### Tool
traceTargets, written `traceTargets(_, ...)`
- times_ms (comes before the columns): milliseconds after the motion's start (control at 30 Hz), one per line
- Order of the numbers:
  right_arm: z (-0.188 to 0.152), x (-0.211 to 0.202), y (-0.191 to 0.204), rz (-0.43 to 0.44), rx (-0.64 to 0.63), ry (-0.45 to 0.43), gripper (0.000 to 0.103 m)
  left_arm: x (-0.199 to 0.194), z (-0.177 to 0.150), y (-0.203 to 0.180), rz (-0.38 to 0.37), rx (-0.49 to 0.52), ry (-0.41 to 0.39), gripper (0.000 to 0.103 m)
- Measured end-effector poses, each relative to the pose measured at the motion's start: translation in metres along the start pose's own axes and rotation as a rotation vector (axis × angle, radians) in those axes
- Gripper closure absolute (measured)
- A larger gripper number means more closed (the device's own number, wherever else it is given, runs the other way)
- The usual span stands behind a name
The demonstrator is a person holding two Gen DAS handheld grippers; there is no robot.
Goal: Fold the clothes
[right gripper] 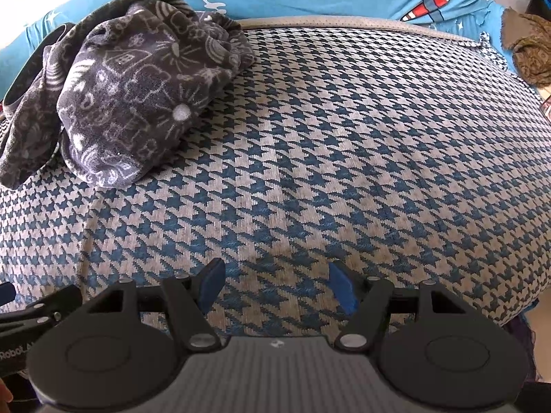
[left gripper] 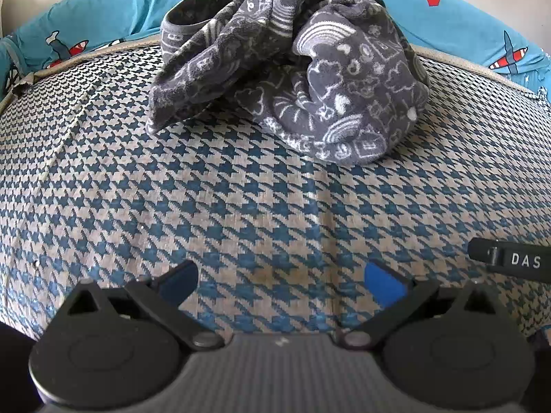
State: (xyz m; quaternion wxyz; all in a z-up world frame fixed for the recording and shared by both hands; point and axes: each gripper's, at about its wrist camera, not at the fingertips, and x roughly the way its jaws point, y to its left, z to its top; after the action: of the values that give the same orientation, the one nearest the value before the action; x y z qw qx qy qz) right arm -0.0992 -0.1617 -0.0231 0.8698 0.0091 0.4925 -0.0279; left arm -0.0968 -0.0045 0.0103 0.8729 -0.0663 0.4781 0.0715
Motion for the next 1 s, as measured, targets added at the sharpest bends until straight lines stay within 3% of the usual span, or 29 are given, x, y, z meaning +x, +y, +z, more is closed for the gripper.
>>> traceTargets(1000,0.0023,0.0017,-0.0094,-0.019,0.038,0.015,0.038,-0.0015,0.0023,-0.0057,-0.038,0.066,-0.011,0.0)
